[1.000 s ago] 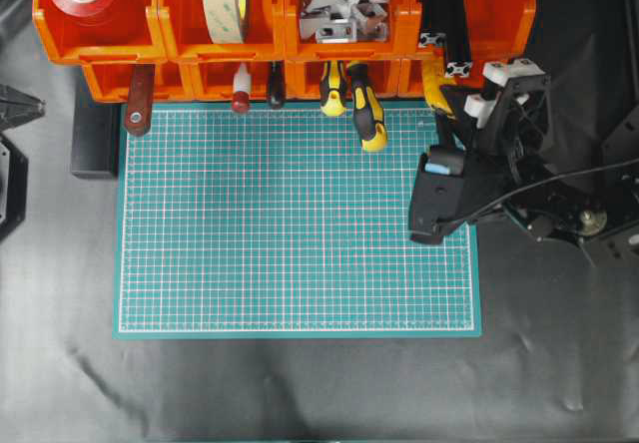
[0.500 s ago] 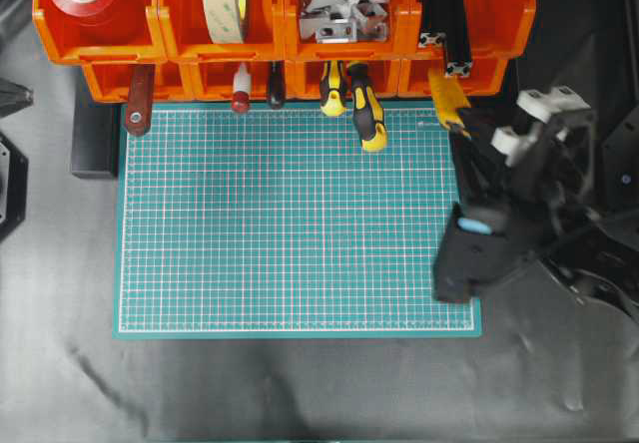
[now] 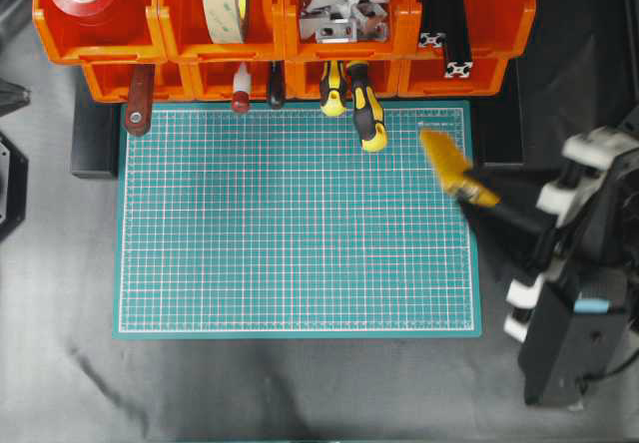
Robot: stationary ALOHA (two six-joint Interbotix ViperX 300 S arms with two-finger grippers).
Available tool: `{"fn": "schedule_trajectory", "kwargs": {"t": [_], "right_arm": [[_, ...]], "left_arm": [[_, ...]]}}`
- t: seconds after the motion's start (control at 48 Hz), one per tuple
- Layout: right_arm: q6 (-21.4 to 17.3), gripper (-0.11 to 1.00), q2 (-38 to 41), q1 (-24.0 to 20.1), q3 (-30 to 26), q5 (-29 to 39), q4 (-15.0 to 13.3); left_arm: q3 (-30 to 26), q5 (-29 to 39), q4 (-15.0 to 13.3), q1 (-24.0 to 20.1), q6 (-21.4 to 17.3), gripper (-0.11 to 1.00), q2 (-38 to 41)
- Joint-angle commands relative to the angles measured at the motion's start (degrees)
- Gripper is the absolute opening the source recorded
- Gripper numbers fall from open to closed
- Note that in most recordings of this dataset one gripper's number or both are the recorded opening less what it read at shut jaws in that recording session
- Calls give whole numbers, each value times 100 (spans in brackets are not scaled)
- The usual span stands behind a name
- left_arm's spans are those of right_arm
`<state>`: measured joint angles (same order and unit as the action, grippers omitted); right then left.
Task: Pick cutter from container rack with right arm.
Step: 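Pull the cutter out of the rack and carry it over the mat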
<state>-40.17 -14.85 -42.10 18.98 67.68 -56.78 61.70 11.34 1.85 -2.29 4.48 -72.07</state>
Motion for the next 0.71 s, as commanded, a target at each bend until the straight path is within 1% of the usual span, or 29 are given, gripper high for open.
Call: {"fn": "schedule_trajectory", "kwargs": {"t": [0.0,0.146,0.271,0.333,0.396,0.479,0.542,0.625,0.688], "right_arm": [[-18,27,44,44,-149,-545,-9],[-18,27,220,255,-105,-1230,53],[-18,27,492,562,26,-2092,149],[-9,27,686,765,114,-2619,158],[18,27,896,940,167,-2979,149],[44,27,1222,1230,202,-3419,97],[97,27,1415,1397,193,-3700,0],[220,27,1617,1617,193,-4043,-141],[387,27,1767,1811,185,-4254,-229]], "left_arm": [[-193,-26,18,-26,26,0,18],[-211,-18,18,-26,88,0,-18],[-202,-9,9,-18,185,0,-18],[-202,-9,9,-26,202,0,-18],[-193,0,18,-26,220,0,-9],[-176,53,18,-18,229,0,-9],[-185,114,18,-26,229,0,-9],[-193,167,18,-26,229,0,-18],[-202,185,18,-18,237,0,-35]]}}
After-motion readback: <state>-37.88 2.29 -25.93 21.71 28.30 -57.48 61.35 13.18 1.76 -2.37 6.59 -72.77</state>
